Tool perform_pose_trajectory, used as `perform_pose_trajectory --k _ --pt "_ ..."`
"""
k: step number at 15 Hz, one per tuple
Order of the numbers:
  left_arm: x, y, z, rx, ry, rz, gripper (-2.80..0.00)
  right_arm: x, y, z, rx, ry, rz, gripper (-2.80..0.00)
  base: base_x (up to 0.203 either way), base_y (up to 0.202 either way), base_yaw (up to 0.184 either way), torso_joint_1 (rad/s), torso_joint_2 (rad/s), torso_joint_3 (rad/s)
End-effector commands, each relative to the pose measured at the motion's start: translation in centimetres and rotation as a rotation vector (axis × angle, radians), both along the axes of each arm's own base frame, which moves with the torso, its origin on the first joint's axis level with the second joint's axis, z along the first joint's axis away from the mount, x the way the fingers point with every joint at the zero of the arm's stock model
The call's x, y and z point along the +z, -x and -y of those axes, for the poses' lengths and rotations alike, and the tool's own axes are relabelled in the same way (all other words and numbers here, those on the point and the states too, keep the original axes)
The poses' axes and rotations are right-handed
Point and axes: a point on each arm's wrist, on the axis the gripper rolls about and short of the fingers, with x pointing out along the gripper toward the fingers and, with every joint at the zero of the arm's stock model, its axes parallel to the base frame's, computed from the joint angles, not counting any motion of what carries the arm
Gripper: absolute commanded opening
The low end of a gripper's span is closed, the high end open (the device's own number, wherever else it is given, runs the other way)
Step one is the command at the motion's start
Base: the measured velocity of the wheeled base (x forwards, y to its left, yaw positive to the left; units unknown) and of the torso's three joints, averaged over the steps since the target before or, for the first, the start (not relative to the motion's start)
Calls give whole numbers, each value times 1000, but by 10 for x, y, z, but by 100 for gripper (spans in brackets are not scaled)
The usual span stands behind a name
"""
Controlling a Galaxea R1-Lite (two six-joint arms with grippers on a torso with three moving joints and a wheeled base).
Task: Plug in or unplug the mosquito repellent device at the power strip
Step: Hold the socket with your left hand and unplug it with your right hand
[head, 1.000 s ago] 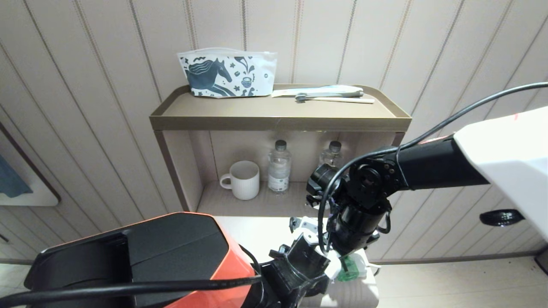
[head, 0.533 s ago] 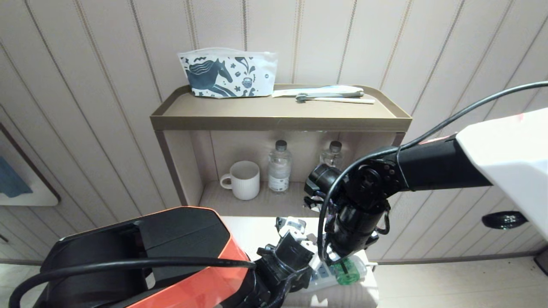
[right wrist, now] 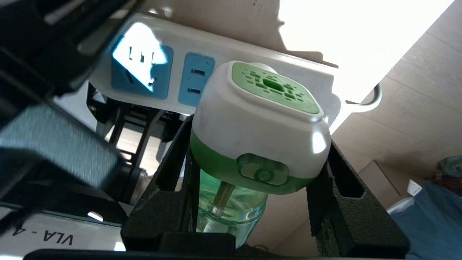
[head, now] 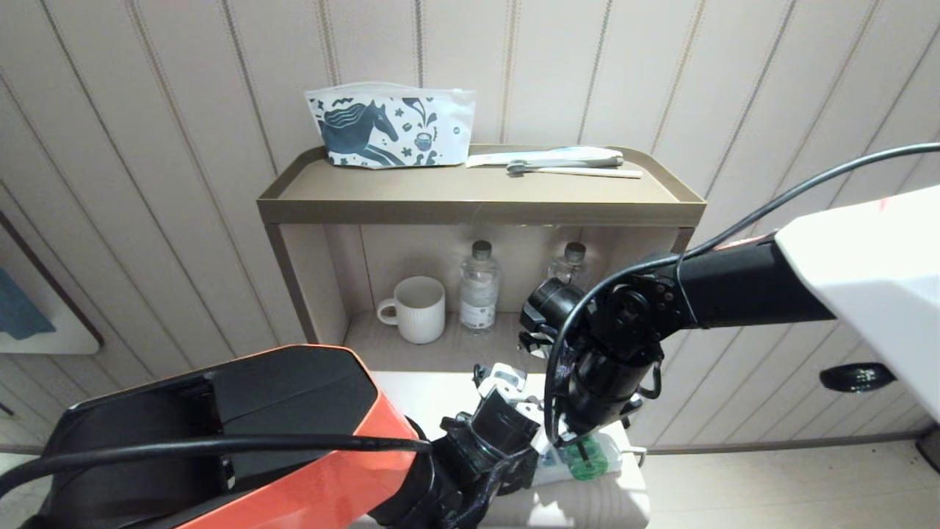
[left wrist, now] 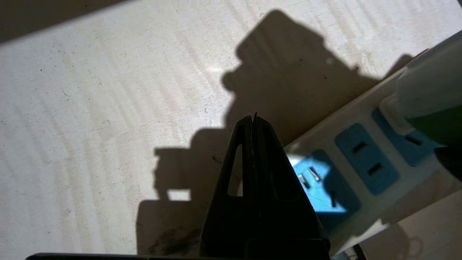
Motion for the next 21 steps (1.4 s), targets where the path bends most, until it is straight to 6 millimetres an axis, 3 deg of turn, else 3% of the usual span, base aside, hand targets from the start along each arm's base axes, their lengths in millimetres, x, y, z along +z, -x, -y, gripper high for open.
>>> perform_pose_trajectory --k 1,10,21 --pt "23 -2 -2 13 51 36 -280 -5 -1 -1 0 9 -14 -280 0 0 0 0 0 0" --pt "18 10 -20 17 14 0 -280 -10 -8 -5 -4 10 -15 -280 0 0 0 0 0 0" --pt "2 20 -10 -24 5 -20 -280 -11 -9 -3 -9 10 -18 -280 0 0 0 0 0 0"
